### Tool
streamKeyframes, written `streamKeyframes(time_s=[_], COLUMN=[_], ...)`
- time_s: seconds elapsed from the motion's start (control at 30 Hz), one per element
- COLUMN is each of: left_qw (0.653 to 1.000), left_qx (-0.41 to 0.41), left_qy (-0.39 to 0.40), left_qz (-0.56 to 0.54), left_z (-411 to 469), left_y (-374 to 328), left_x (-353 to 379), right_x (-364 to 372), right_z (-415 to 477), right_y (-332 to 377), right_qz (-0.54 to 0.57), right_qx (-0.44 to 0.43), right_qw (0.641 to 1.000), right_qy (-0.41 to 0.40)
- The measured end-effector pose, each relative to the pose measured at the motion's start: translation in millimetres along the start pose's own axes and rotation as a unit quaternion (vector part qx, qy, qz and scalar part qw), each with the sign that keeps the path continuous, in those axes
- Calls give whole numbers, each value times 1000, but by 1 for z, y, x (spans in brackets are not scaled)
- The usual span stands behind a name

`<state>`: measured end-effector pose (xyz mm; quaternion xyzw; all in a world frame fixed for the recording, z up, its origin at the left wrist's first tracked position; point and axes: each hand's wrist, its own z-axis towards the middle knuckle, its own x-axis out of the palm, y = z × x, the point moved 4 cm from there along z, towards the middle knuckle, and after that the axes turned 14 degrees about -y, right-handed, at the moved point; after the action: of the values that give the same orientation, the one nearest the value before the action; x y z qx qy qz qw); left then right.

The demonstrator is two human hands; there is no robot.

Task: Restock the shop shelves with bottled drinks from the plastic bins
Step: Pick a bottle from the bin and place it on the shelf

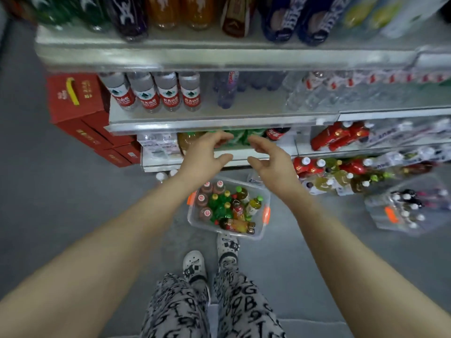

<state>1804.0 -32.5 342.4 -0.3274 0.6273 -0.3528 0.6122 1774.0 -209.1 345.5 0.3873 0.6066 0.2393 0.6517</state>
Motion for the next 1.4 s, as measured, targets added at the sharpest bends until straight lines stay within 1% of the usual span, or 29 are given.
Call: streamKeyframes(time_s=[0.1,0.27,0.43,0.6,0.73,0.93,1.07,1.2,1.3,1.4], left_qw=[998,990,973,957,940,923,916,912,910,904], left_qx=[37,108,178,223,259,284,285,289,291,284], left_qy=[40,84,146,182,217,258,282,292,293,319], left_qz=[8,26,31,28,45,34,29,19,25,27], left_z=[-23,-52,-73,-92,-110,-145,-167,-182,-186,-186], left_y=[-41,-115,-180,-243,-290,-374,-422,-465,-490,-508], left_x=[-4,0,31,77,135,247,330,400,446,490], right_x=[-43,-110,-176,-241,-299,-406,-485,-551,-593,-625], right_z=[-34,-82,-120,-148,-164,-189,-205,-219,-223,-220], right_y=[9,23,17,-10,-46,-123,-176,-224,-253,-285], right_qz=[1,9,16,2,16,-14,-19,-31,-27,-10], right_qx=[23,49,57,78,91,118,133,148,162,191], right_qw=[999,993,981,967,956,943,934,931,927,918], right_qy=[-33,-104,-185,-242,-280,-309,-330,-331,-337,-346])
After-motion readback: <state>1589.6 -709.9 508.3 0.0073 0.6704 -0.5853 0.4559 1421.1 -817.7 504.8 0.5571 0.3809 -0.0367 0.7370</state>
